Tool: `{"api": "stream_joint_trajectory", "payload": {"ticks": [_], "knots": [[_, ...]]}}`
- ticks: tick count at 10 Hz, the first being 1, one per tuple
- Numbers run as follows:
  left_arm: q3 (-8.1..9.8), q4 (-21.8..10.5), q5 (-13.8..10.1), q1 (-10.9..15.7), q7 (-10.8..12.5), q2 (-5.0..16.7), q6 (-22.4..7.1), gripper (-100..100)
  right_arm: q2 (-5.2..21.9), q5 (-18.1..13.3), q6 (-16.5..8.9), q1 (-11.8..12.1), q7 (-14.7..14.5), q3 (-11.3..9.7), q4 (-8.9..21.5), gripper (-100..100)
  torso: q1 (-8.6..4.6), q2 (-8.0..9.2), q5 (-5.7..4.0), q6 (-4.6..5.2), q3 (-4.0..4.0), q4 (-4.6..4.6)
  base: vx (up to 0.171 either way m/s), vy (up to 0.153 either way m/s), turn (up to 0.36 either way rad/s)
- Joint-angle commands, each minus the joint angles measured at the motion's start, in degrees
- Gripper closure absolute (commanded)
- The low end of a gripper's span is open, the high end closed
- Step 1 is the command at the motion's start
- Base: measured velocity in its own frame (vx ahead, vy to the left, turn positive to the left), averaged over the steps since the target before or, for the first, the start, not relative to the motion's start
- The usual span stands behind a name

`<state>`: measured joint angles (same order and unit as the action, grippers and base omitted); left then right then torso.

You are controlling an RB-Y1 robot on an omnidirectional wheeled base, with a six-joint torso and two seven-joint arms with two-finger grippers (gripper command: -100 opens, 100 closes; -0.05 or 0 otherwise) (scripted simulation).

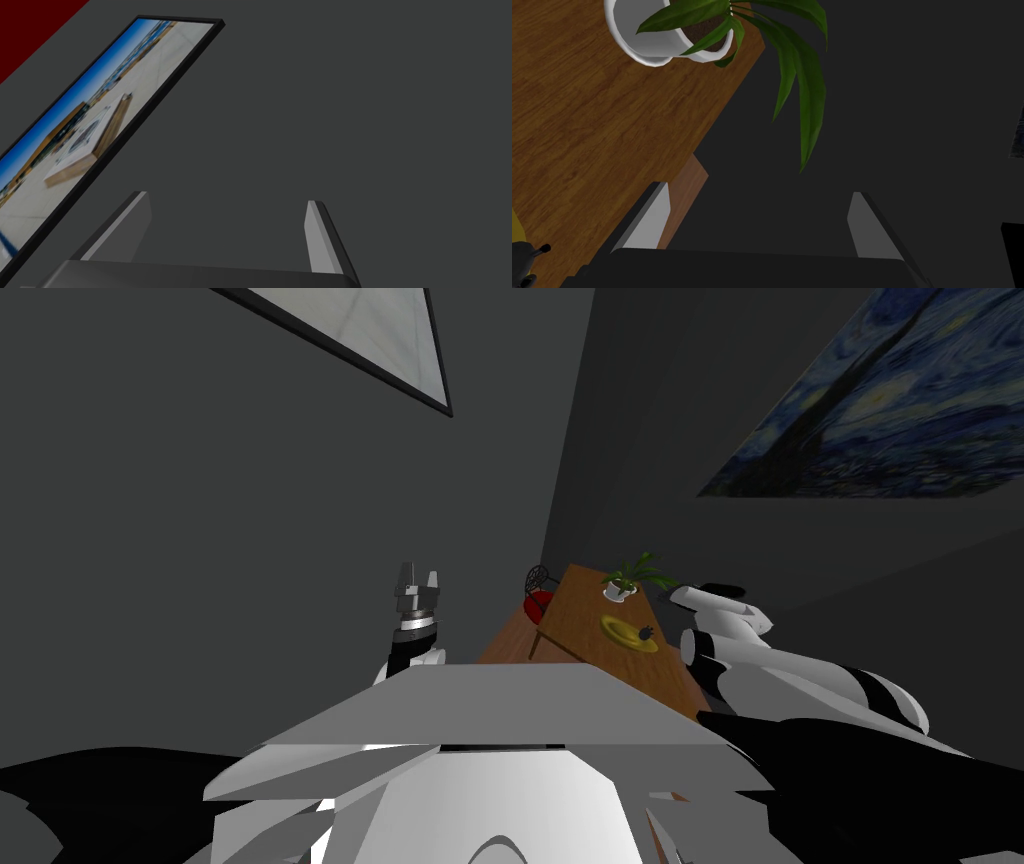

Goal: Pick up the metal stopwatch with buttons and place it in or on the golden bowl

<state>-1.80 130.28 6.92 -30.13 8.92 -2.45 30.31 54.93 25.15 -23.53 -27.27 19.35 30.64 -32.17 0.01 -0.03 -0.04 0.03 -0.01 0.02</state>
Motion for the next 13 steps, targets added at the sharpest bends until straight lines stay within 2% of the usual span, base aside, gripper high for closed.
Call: {"api": "stream_joint_trajectory", "payload": {"ticks": [1, 2, 3, 4, 6, 8, 9, 11, 13], "knots": [[0.0, 0.0, 0.0, 0.0, 0.0, 0.0, 0.0, 0, 0.38, 0.86, 0.4, -1.05, -2.86, 0.59, 2.6, -100, 0.0, 0.0, 0.0, 0.0, 0.0, 0.0, 0.01, 0.048, -0.024], [0.0, 0.0, 0.0, 0.0, 0.0, 0.0, 0.0, 0, 0.38, 0.86, 0.4, -1.05, -4.65, 0.59, 2.6, -100, 0.02, 0.0, 0.0, -0.01, 0.0, -0.01, 0.004, 0.023, 0.003], [0.0, 0.0, 0.0, 0.0, 0.0, 0.0, 0.0, 0, 1.62, 3.47, 1.77, -3.73, -6.1, 1.51, 5.0, -100, -0.05, 0.02, -0.02, -0.01, 0.01, 0.0, 0.006, 0.037, -0.039], [0.0, 0.0, 0.0, 0.0, 0.0, 0.0, 0.0, 0, 1.62, 3.8, 1.77, -3.8, -6.89, 1.51, 4.46, -100, -0.01, 0.02, 0.01, 0.01, 0.02, 0.01, 0.009, 0.04, -0.03], [0.0, 0.0, 0.0, 0.0, 0.0, 0.0, 0.0, 0, 1.62, 3.8, 1.77, -3.8, -8.79, 1.51, 6.46, -100, -0.06, 0.02, -0.02, -0.01, 0.0, 0.0, 0.002, 0.009, 0.005], [0.0, 0.0, 0.0, 0.0, 0.0, 0.0, 0.0, 0, 1.62, 3.8, 1.77, -3.8, -9.87, 1.51, 7.02, -100, -0.17, 0.04, -0.05, 0.0, 0.02, 0.0, 0.0, -0.003, -0.001], [0.0, 0.0, 0.0, 0.0, 0.0, 0.0, 0.0, 0, 2.86, 6.43, 3.13, -6.49, -11.96, 2.44, 9.3, -100, -0.18, 0.04, -0.05, 0.0, 0.02, 0.0, 0.012, 0.029, -0.037], [0.0, 0.0, 0.0, 0.0, 0.0, 0.0, 0.0, 0, 2.86, 6.73, 3.13, -6.55, -15.08, 2.44, 11.43, -100, -0.01, -0.01, -0.01, -0.01, -0.01, -0.01, 0.009, 0.033, -0.014], [0.0, 0.0, 0.0, 0.0, 0.0, 0.0, 0.0, 0, 2.86, 6.73, 3.13, -6.55, -15.08, 2.44, 11.43, -100, -0.11, 0.05, -0.03, -0.01, 0.02, 0.0, -0.002, 0.005, 0.002]]}}
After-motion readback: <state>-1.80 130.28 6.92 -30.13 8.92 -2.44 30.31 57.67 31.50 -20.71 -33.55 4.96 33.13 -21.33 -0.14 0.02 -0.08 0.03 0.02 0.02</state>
